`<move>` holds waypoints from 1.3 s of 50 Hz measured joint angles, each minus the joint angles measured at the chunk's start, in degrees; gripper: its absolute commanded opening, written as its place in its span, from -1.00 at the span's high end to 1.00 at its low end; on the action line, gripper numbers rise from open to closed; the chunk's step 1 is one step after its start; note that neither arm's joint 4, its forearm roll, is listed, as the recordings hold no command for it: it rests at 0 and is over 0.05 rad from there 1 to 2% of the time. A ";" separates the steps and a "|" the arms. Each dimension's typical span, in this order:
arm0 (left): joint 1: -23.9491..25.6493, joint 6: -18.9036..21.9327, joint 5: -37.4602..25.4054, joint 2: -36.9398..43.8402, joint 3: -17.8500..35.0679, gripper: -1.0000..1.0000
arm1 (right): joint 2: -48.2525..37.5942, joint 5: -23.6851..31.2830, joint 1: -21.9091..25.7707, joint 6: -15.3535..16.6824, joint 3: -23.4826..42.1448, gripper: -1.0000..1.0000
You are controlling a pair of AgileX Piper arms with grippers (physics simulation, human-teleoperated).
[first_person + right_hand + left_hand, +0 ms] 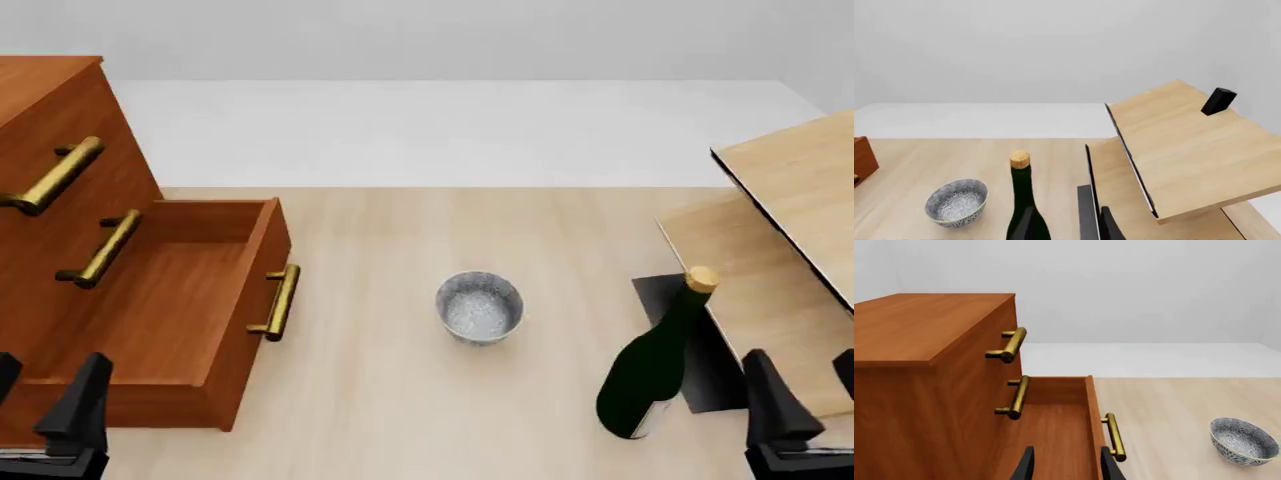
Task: Close the bottom drawer of the cabinet and open the top drawer.
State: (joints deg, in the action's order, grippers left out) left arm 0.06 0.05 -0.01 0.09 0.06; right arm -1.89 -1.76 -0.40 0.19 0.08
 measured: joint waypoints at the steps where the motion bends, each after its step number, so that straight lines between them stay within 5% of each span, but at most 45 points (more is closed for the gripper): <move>1: 0.01 0.02 0.00 0.02 0.02 -1.00 | 0.10 0.12 0.03 0.00 0.01 -1.00; 25: 1.53 1.84 2.51 4.71 2.44 -1.00 | 1.53 1.88 0.40 0.01 0.45 -1.00; 46: 7.42 0.16 3.00 21.53 14.54 -1.00 | 1.64 2.42 0.25 -0.22 1.05 -1.00; 65: 13.26 -0.08 -4.56 39.77 27.51 -1.00 | 1.68 2.50 0.31 -0.30 1.21 -1.00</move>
State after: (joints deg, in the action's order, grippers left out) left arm 13.32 -0.03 -4.57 39.86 27.57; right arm -0.21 0.74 -0.08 -0.11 1.29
